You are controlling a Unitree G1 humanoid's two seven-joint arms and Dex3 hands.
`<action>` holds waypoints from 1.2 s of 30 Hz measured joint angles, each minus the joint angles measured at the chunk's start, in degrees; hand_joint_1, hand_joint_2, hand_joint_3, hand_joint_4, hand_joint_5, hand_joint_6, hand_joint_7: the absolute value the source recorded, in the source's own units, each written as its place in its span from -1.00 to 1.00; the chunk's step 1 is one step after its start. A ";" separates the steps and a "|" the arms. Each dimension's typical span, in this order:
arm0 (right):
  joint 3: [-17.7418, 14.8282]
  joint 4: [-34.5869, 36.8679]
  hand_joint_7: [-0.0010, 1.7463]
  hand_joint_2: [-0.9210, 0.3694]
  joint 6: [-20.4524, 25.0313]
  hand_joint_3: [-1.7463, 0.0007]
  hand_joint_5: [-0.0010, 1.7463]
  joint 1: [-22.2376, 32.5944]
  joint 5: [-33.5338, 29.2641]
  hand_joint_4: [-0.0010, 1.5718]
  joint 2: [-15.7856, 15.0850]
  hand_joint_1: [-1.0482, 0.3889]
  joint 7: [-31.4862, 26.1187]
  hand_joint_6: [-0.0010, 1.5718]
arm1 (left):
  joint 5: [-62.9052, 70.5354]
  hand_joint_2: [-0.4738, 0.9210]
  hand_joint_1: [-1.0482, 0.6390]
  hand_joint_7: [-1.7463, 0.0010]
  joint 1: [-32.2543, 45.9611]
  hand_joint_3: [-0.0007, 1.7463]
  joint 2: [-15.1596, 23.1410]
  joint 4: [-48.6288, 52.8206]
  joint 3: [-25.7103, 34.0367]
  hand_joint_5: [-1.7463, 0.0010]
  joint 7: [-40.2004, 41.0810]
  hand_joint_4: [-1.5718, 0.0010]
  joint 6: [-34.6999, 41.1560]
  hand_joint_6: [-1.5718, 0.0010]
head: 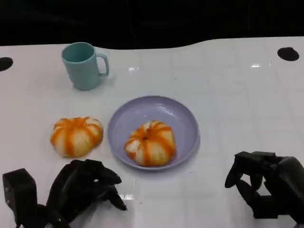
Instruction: Grasp the bread from the table and place it into the plate.
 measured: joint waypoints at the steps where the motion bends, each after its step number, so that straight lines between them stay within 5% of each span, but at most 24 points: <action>1: 0.00 0.67 0.94 -0.12 -0.14 -0.55 1.00 -0.50 -0.76 0.18 0.00 0.30 -0.87 -0.10 | -0.01 0.73 -1.00 0.79 -0.12 -1.00 0.00 0.15 0.01 0.35 0.00 -1.00 0.00 -1.00; 17: 2.30 9.10 0.91 -0.03 -2.30 -0.58 1.00 -5.28 -4.94 0.19 -0.07 0.32 -8.60 -0.07 | -0.13 0.73 -1.00 0.79 -1.44 -1.00 0.04 2.02 0.12 0.36 -0.34 -1.00 -0.23 -1.00; 36: 4.34 10.85 0.94 -0.03 -2.57 -0.57 1.00 -6.18 -5.24 0.18 -0.17 0.33 -9.74 -0.09 | -0.29 0.73 -1.00 0.79 -1.79 -1.00 0.05 2.25 0.53 0.35 -0.35 -1.00 -0.20 -1.00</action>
